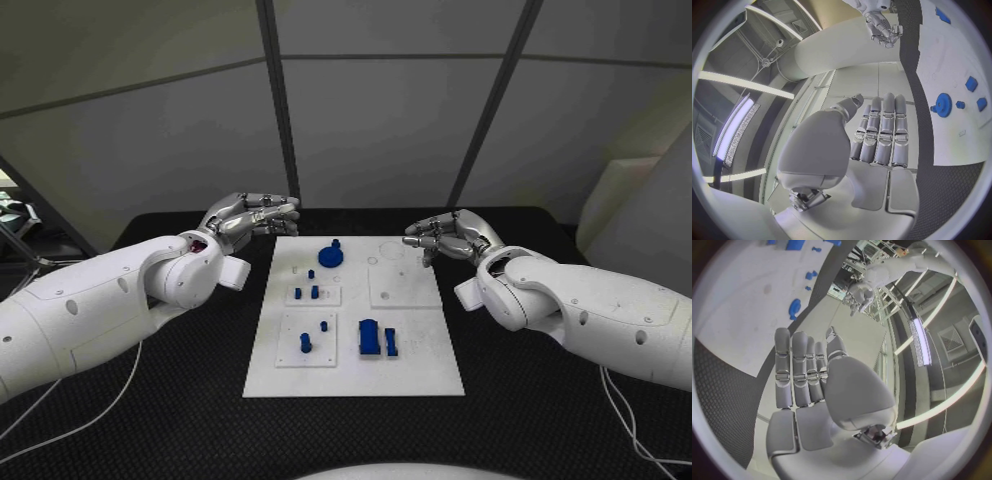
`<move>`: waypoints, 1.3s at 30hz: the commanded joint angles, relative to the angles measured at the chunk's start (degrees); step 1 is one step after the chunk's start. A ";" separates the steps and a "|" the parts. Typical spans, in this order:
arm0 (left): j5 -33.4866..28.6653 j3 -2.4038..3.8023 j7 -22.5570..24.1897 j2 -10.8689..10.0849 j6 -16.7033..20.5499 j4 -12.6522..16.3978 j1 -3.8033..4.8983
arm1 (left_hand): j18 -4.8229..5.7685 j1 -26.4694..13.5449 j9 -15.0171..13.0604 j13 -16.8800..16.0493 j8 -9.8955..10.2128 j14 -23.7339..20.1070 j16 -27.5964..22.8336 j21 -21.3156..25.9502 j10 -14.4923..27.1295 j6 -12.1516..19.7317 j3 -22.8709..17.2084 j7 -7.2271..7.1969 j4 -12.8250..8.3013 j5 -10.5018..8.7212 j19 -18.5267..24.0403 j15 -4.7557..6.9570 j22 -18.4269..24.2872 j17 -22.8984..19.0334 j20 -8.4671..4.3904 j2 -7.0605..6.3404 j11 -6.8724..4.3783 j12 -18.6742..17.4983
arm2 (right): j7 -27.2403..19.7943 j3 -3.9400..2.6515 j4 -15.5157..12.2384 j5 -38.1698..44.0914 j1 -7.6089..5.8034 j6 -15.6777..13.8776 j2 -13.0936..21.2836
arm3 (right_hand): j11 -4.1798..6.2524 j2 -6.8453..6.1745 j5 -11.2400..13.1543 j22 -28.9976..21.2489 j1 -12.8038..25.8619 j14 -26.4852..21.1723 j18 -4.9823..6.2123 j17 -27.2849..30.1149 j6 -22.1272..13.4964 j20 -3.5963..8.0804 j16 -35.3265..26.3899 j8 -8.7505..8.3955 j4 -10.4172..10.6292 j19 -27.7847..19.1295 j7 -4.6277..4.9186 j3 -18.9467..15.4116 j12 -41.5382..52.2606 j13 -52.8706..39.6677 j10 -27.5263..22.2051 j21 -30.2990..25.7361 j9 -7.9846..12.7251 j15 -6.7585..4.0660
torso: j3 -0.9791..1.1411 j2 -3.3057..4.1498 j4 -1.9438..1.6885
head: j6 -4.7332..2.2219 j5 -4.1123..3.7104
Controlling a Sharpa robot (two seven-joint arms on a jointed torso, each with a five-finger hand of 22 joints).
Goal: Assemble the parts on the task board
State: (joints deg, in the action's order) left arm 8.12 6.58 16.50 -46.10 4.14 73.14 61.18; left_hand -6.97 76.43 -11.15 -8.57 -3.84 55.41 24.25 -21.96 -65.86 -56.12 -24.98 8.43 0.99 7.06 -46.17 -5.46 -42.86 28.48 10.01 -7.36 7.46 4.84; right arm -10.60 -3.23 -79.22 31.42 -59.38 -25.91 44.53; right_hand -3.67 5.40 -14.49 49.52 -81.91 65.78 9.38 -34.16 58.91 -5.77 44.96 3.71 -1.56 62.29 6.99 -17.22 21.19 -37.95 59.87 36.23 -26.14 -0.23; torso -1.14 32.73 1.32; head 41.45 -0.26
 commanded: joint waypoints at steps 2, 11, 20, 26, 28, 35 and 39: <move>-6.16 0.08 4.50 2.28 5.11 -3.37 0.09 | -1.79 -0.67 0.97 1.37 0.20 -3.63 -6.78 6.02 2.50 1.84 0.04 -0.25 1.26 -1.58 4.89 -1.76 4.69 -4.36 1.99 0.06 1.10 -0.81 | -10.06 -0.09 7.48 -16.27 -0.95 5.17 -3.29 | -1.17 2.36 -0.22 -5.56 -0.51 -3.95 0.91 4.93 0.28 -1.52 -6.86 -0.27 -1.97 -2.63 1.01 -1.51 -6.68 9.47 0.35 -7.46 3.20 1.61 | -0.02 -1.55 0.45 | -2.21 0.11; -9.79 0.11 7.49 10.09 9.63 -13.75 -0.06 | -3.13 0.06 5.37 4.96 0.14 -9.04 -20.63 17.59 11.40 5.00 3.55 -0.56 3.13 -2.03 11.56 -0.91 16.04 -16.52 6.47 0.58 -1.02 -0.67 | -12.57 -0.23 22.82 -19.14 -1.60 11.71 -11.69 | -4.75 6.99 1.49 -24.01 1.37 -11.71 0.69 22.88 -2.18 -7.43 -32.23 -0.09 -8.15 -11.12 2.41 -4.39 -17.55 26.70 0.00 -29.51 13.71 7.29 | 0.27 -3.13 0.60 | -4.03 0.05; -7.83 -0.13 5.41 11.59 8.78 -14.81 -0.35 | -0.49 -27.64 11.15 8.57 3.84 -28.35 -24.25 21.96 32.75 23.95 12.36 -3.59 -0.99 -7.06 25.52 5.46 28.47 -23.53 0.46 7.36 -7.46 -4.84 | -10.42 -0.11 24.29 -17.25 -1.47 8.34 -12.96 | -1.65 2.38 6.78 -37.14 32.91 -30.53 -2.83 30.01 -23.07 -3.14 -40.58 -3.71 -6.46 -30.41 -1.05 3.14 -21.19 37.95 -22.35 -36.23 20.73 4.64 | 0.40 -2.71 0.24 | -4.62 0.06; -7.88 -1.26 6.79 9.81 14.24 -9.28 -0.46 | 2.30 -38.88 11.15 8.57 3.84 -34.59 -24.25 21.96 40.37 31.34 15.29 -8.43 -0.99 -7.06 30.27 5.46 31.79 -28.48 -1.96 7.36 -7.46 -4.84 | -11.81 0.42 18.75 -19.49 -1.36 4.14 -10.89 | -0.43 0.61 8.55 -40.00 44.14 -38.63 -3.81 34.16 -31.29 -1.08 -44.96 -3.71 -4.62 -37.73 -2.39 6.38 -21.19 37.95 -30.97 -36.23 21.98 0.23 | 1.03 -1.73 -1.08 | -6.69 0.23; -7.90 -1.83 7.48 8.91 16.97 -6.51 -0.52 | 2.29 -41.48 11.15 8.57 3.84 -36.03 -24.25 21.96 42.14 33.07 15.96 -8.43 -0.99 -7.06 31.37 5.46 32.55 -28.48 -2.53 7.36 -7.46 -4.84 | -12.50 0.68 15.98 -20.61 -1.31 2.04 -9.85 | 3.67 0.24 8.92 -40.58 46.46 -40.31 -3.85 34.16 -33.00 -0.66 -44.96 -3.71 -4.17 -39.23 -2.68 6.97 -21.19 37.95 -32.76 -36.23 26.14 0.23 | 1.12 -1.59 -1.28 | -7.00 0.25; -8.02 -4.32 10.53 4.97 29.06 5.75 -0.78 | 2.33 -50.10 11.15 8.57 3.84 -40.81 -24.25 21.96 48.00 38.76 18.19 -8.43 -0.99 -7.06 34.97 5.46 35.10 -28.48 -4.43 7.36 -7.46 -4.84 | -15.62 1.87 3.51 -25.66 -1.06 -7.41 -5.18 | 3.67 -1.16 10.32 -42.81 55.27 -46.63 -5.05 34.16 -39.45 0.95 -44.96 -3.71 -2.69 -44.97 -6.99 9.46 -21.19 37.95 -39.51 -36.23 26.14 0.23 | 1.14 -1.55 -1.32 | -7.07 0.26; -8.07 -5.46 11.92 3.18 34.54 11.31 -0.90 | 6.97 -53.99 11.15 8.57 3.84 -42.98 -24.25 21.96 50.65 41.33 19.19 -8.43 -0.99 -7.06 36.54 5.46 36.25 -28.48 -5.29 7.36 -7.46 -4.84 | -17.24 2.49 -2.93 -28.26 -0.93 -12.30 -2.76 | 3.67 -5.40 14.49 -43.79 59.17 -49.45 -9.38 34.16 -42.31 1.64 -44.96 -3.71 1.56 -47.51 -6.99 10.62 -21.19 37.95 -42.51 -36.23 26.14 0.23 | 1.14 -1.55 -1.32 | -7.07 0.26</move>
State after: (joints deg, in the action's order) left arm 0.13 1.10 24.86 -42.66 30.21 83.44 60.17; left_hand -3.55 30.30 -0.17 -0.16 -0.28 16.81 0.39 -0.36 -20.56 -19.95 -7.85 0.52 0.12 0.41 -12.91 -0.20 -8.93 0.56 6.38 -0.20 0.19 0.40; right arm -24.23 -0.73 -80.92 7.42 -60.21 -30.79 41.50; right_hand -0.78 3.71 -3.65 7.73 -30.63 22.01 5.29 -0.29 22.38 -5.52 0.49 0.44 -4.10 19.94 1.20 -8.73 0.42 -0.29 23.43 0.39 -0.82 0.38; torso -0.02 31.14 0.07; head 34.38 -0.01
